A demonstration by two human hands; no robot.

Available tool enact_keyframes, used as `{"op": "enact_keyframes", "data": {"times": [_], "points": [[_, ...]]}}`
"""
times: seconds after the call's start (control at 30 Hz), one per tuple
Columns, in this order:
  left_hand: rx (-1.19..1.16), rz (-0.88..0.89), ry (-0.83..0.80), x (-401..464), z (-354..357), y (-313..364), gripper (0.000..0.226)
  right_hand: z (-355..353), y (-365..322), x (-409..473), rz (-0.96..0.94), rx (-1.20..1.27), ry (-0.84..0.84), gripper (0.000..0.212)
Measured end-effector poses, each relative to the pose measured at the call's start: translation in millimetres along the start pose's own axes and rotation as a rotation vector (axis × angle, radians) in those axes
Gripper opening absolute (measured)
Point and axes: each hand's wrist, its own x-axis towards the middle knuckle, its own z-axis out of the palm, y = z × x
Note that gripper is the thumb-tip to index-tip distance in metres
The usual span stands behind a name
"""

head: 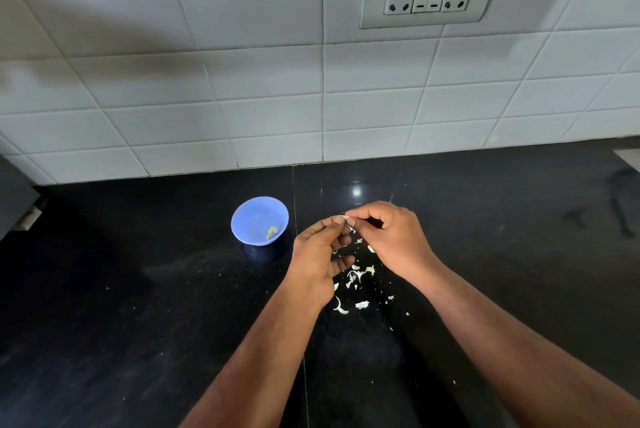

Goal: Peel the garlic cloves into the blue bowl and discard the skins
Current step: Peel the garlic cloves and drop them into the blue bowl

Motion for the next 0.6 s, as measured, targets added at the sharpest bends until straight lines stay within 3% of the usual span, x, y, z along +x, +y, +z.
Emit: {"op": "enact_keyframes", "data": {"times": [0.23,0.37,0.47,0.6], "points": [[0.270,0.137,0.065,-3,4,-4,0.020,4,-7,-9,0.103,0.202,-0.046,0.017],[0.262,0.103,0.108,-8,4,-8,0.018,6,-13,-10,0.246,0.461,-0.034,0.010],[0.230,0.100,0.095,-11,0,-9,0.016,6,-12,-12,0.278,0.453,-0.058,0.010],[0.324,0.256,0.050,-13,-6,-10,0.018,4,-10,-15,0.250,0.432,-0.113,0.017]]}}
